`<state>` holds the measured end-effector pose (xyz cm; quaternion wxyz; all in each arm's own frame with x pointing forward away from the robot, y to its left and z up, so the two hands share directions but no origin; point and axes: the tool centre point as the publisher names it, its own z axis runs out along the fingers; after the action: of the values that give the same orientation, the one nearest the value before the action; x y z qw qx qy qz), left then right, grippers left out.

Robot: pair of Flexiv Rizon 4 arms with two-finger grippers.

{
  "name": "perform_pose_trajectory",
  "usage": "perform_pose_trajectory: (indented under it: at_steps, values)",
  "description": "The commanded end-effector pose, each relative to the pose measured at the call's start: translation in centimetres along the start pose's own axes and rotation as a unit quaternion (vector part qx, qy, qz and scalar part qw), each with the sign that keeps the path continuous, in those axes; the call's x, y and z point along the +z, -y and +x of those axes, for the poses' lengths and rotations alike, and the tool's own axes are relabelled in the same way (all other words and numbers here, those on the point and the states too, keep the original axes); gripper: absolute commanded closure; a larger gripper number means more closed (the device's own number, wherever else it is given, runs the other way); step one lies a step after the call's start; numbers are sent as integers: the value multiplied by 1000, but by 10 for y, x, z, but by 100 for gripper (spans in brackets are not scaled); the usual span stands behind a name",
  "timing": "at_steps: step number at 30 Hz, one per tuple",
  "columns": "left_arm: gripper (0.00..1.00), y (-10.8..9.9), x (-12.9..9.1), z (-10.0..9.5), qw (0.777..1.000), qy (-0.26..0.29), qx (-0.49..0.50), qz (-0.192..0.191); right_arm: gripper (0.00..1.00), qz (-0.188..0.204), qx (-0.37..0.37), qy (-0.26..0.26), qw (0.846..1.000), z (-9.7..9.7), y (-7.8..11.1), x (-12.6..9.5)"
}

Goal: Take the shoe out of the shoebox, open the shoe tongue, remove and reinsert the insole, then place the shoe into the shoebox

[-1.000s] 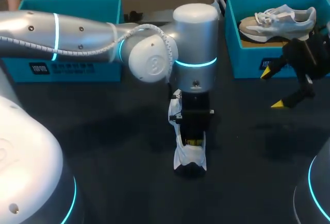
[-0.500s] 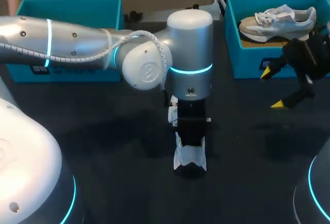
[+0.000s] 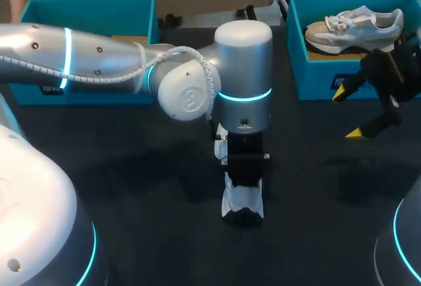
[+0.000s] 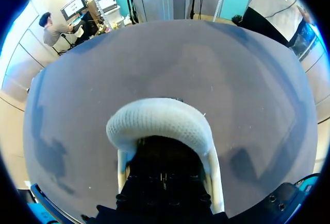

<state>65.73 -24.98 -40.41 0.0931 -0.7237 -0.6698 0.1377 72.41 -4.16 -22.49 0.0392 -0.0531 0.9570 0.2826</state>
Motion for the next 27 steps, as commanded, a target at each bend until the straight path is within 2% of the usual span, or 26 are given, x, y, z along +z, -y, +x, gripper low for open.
perform_pose_trajectory:
  at_steps: [1, 4, 8, 10, 16, 18, 20, 22, 27]
  values:
    - [100, 0, -17, 4, 1000, 5, -1, -9, 0, 1, 1, 0, 1000, 0, 0, 1]
    - [100, -3, -27, 4, 1000, 12, 3, -25, 0, 1, 1, 0, 1000, 0, 0, 1]
    - [100, -12, -40, 3, 998, 19, 6, -67, 0, 1, 1, 0, 1000, 0, 0, 1]
    - [100, -20, -46, 2, 995, 18, 10, -102, 0, 1, 1, 0, 1000, 0, 0, 1]
    - [100, -34, -56, 2, 986, 16, 25, -165, 0, 1, 1, 0, 1000, 0, 0, 1]
    - [84, -40, -59, 1, 984, 15, 26, -176, 0, 1, 1, 0, 1000, 0, 0, 1]
    - [82, -45, -62, 0, 982, 14, 23, -189, 0, 1, 1, 0, 1000, 0, 0, 1]
    - [75, -49, -67, -1, 980, 17, 19, -199, 0, 1, 1, 0, 1000, 0, 0, 1]
    - [68, -57, -74, -2, 976, 16, 16, -215, 0, 1, 1, 0, 1000, 0, 0, 1]
